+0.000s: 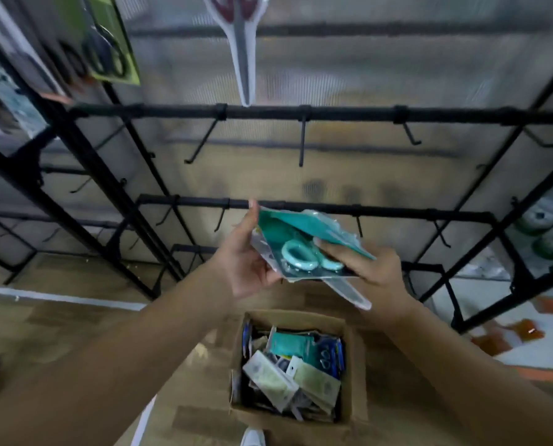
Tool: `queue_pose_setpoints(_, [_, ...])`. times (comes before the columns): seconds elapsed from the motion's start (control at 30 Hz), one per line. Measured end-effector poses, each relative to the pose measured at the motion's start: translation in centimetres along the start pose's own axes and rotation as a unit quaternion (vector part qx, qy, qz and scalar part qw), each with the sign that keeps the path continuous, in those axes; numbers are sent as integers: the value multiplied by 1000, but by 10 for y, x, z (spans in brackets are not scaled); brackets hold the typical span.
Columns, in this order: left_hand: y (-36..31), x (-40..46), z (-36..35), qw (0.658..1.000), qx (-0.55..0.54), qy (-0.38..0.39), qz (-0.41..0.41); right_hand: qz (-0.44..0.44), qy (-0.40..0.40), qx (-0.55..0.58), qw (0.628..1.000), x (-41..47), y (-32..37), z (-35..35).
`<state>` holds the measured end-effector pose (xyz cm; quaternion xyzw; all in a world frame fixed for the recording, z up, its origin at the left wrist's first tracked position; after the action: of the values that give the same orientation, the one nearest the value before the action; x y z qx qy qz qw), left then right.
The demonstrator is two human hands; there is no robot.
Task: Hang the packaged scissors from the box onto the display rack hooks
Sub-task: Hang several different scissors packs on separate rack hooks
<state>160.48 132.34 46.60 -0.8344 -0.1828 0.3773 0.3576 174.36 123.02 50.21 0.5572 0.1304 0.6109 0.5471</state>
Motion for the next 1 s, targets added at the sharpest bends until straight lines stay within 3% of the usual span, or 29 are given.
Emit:
queue_pose_setpoints(0.03, [-6,-7,0,1000,-11,3,3,10,21,32,999,8,9,-4])
queue_pose_setpoints(0.1, [-14,-19,1,1000,-25,5,9,138,119,-69,981,7,18,-14])
queue_pose_setpoints(0.13, [-16,-26,2,999,-30,5,11,156,166,-71,971,7,20,-18])
queue_pose_setpoints(0.17, [-17,-32,4,999,-35,-17,9,198,169,-106,960,8,18,-22])
queue_pose_setpoints(0.2, [-16,-38,6,998,-40,-39,6,169,186,-75,965,12,31,-25])
queue_pose_setpoints(0.33, [-11,-57,15,989,-78,-124,-23,136,167,-25,976,14,52,-37])
queue_pose_setpoints(0.43, [-18,-64,22,977,-108,-169,-68,155,113,-139,972,23,54,-43])
queue_pose_setpoints(0.63, [-38,-77,36,955,-96,-233,-158,114,90,-134,980,30,56,-39])
queue_pose_setpoints(0.7, [-42,-80,40,951,-90,-237,-179,115,15,-78,990,24,53,-31])
queue_pose_setpoints(0.77, [-45,-84,43,948,-89,-238,-192,-12,-68,41,997,25,55,-24])
queue_pose_setpoints(0.83, [-47,-87,45,948,-82,-233,-201,-120,-131,141,974,27,60,-20])
queue_pose_setpoints(0.9, [-49,-91,48,947,-68,-230,-212,-160,-76,171,969,35,76,-24])
queue_pose_setpoints(1.0, [-55,-98,47,944,-39,-221,-243,-215,99,203,950,43,94,-50])
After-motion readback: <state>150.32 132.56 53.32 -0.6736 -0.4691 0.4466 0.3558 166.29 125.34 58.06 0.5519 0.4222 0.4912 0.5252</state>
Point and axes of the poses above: each hand's wrist, its own x-axis towards the middle knuckle, its own z-axis out of the back of the hand, y = z × x, the point moved 5 cm from there along x, towards the middle knuckle, and after that the axes turned 9 degrees about x, right-handed, at the moved point
